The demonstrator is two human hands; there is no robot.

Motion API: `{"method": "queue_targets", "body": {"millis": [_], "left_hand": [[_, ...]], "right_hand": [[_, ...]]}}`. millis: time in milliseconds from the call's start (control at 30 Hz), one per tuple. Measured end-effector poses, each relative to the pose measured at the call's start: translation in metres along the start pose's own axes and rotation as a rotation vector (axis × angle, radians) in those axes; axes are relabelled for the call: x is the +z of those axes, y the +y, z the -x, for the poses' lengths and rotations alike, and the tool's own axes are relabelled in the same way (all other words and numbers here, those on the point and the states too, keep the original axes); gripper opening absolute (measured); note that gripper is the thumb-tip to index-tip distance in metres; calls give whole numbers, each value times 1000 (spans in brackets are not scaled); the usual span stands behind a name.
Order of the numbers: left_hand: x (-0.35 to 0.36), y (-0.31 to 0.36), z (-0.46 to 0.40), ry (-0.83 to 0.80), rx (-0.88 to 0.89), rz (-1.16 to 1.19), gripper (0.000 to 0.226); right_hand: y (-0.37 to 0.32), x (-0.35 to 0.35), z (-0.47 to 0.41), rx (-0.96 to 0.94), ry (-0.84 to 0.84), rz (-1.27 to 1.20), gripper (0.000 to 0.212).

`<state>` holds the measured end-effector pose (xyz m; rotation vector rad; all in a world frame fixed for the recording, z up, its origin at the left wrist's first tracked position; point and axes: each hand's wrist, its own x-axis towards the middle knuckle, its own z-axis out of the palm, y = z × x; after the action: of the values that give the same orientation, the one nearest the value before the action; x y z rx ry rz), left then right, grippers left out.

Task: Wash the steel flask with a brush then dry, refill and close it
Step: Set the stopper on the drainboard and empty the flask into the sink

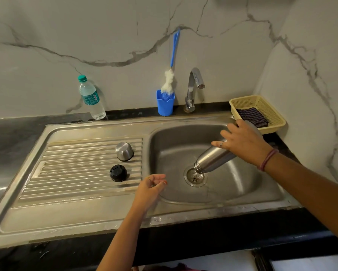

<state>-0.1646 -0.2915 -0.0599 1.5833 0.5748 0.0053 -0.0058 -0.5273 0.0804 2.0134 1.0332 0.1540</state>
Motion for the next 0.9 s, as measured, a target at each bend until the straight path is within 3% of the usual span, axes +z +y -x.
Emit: {"method": "queue_targets", "body": {"millis": [467,900], "left_hand": [[9,7,4,-41,-77,66,18],[31,34,0,-147,-92,91,17]], "right_hand": [[-5,5,-2,6,46,-61,74],[-17,30,3,307,92,-395,86]]}}
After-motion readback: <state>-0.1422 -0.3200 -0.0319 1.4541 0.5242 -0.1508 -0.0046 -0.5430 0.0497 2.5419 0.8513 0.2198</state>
